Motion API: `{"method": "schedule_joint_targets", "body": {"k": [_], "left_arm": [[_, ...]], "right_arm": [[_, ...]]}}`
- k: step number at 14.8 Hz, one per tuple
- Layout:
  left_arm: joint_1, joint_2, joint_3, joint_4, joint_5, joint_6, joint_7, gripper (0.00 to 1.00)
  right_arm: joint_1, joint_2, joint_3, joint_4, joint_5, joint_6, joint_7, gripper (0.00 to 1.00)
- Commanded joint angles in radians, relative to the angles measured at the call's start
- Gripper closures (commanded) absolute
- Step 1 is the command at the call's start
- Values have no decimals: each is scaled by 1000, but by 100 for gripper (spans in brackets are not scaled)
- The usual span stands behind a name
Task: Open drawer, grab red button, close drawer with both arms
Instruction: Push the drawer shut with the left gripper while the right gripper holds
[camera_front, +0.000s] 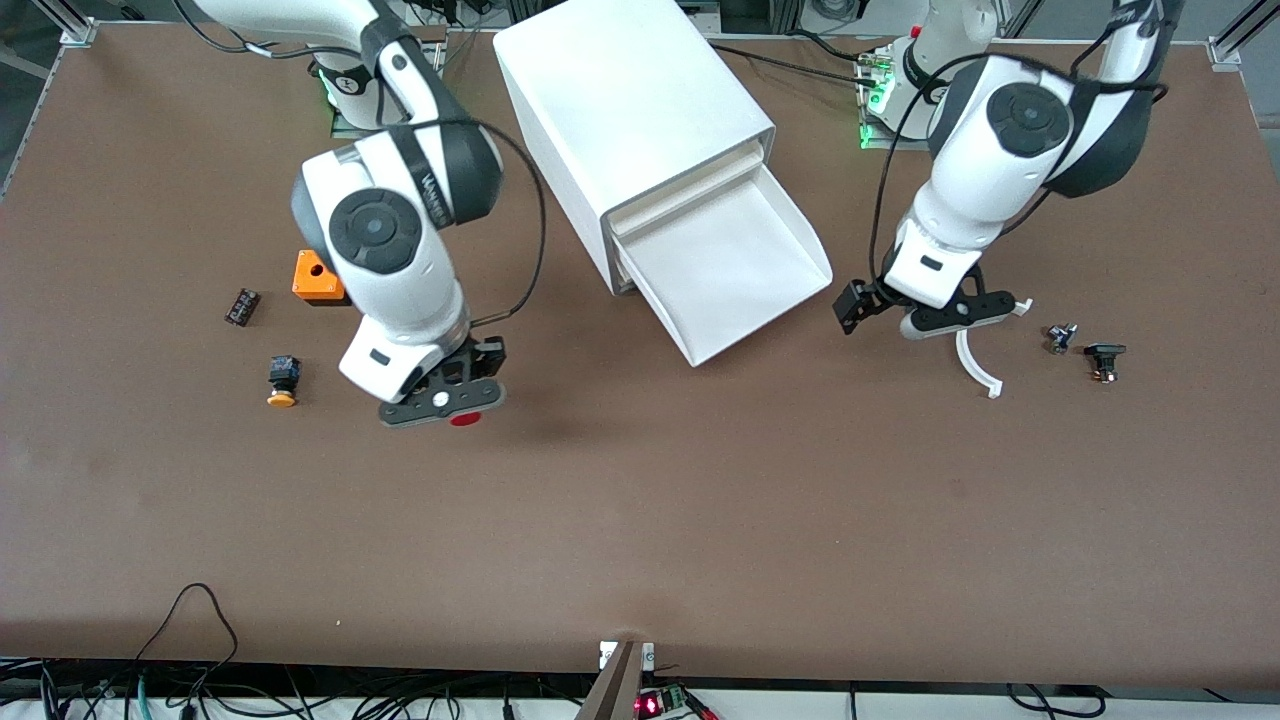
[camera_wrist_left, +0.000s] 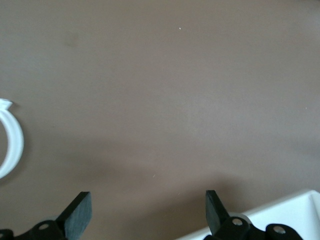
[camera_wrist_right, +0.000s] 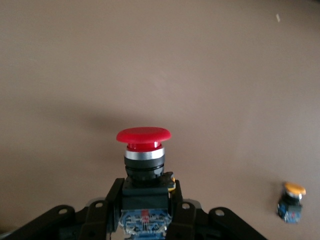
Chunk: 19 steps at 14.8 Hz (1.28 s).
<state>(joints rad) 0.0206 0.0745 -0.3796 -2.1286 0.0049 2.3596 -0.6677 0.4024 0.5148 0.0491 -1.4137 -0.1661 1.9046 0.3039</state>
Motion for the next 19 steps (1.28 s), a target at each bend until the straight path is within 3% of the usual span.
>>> {"method": "schedule_joint_targets", "body": {"k": [1,3,5,12,16,18,19], "left_arm": [[2,69,1,-62,9,163,-56,0],[-5,108,1,-97,9,248,-64,0],[-28,117,-1,-105,9,250,-98,0],[-151,111,-7,-159,10,244,-242,0],[-154,76,-138,-191,0,190,-303,0],[-153,67,-208,-191,0,162,-363,0],[-153,62,-228,-194,0,153,-377,0]], "right_arm": [[-77,-45,9,-135,10,14,53,71],[-146,-45,9,-203,10,22,60,71],[-186,-41,9,-260,-12,51,54,71],[-273,-85,11,-546,-16,394,57,70],[-287,-88,9,-695,-16,617,49,70],[-290,-90,9,-718,-16,636,49,66],[-290,-90,9,-720,-16,634,55,60]]}}
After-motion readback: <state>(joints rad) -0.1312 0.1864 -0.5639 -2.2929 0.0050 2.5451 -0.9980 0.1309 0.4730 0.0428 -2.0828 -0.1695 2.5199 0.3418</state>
